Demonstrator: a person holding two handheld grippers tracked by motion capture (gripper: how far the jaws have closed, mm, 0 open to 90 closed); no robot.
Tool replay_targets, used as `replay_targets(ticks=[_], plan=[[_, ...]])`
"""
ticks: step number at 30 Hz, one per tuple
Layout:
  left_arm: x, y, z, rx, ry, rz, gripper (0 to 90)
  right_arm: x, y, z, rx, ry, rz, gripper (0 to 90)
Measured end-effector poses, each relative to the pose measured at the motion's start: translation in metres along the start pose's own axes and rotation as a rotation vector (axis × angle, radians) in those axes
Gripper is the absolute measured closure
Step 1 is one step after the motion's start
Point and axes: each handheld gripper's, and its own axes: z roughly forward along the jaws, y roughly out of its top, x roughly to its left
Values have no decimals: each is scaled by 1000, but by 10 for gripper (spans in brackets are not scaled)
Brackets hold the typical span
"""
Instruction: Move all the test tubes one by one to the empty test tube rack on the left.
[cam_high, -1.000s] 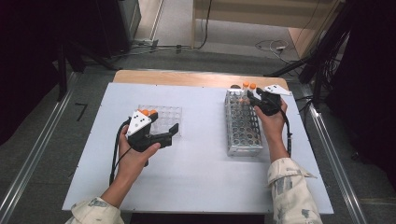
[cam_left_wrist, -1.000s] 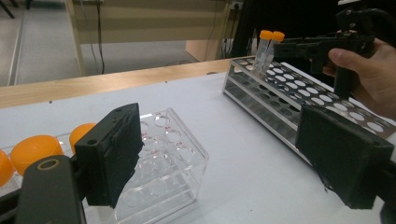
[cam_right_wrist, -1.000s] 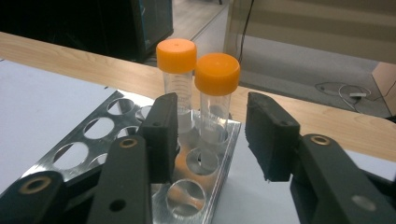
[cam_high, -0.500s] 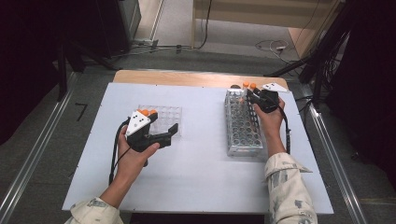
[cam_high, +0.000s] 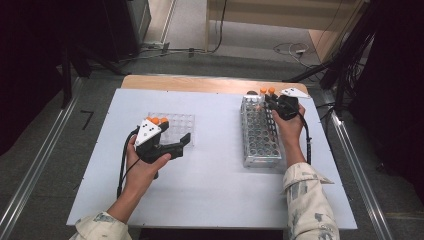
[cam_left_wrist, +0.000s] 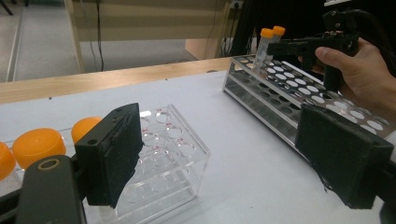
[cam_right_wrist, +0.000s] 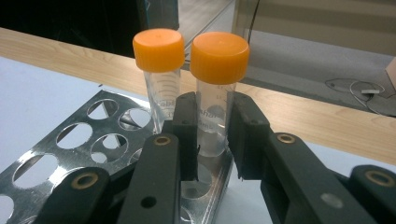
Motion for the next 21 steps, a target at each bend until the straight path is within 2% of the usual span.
replay_targets(ticks=[21], plan=[[2, 1, -2, 7, 4, 0, 144, -2, 32, -26, -69, -4, -11, 716]])
